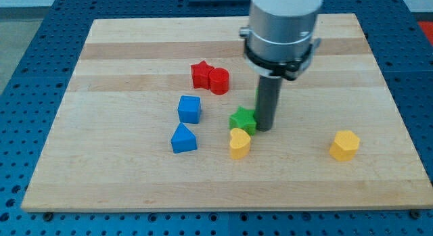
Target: Push the yellow hexagon below the blue cube
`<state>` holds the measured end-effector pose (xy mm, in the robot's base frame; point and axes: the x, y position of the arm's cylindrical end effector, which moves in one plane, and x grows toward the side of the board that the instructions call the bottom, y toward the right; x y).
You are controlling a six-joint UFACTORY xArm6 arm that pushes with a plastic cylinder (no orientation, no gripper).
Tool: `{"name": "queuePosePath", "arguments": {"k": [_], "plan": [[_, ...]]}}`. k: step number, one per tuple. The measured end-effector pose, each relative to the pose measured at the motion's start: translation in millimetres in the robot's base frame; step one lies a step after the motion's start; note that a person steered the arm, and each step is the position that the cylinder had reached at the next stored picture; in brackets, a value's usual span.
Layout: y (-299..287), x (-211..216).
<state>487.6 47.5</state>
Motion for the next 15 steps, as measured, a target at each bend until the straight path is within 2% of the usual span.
{"name": "queuePosePath", "arguments": {"k": [2,4,8,9,10,12,14,15], "plan": [[-70.8,-6.9],[-88.4,3.7],[-204.0,15.4],[-203.4,45.1],[-234.6,56.5],[-234.5,70.5],[-285.1,-7.5],[-275.1,25.6]]}}
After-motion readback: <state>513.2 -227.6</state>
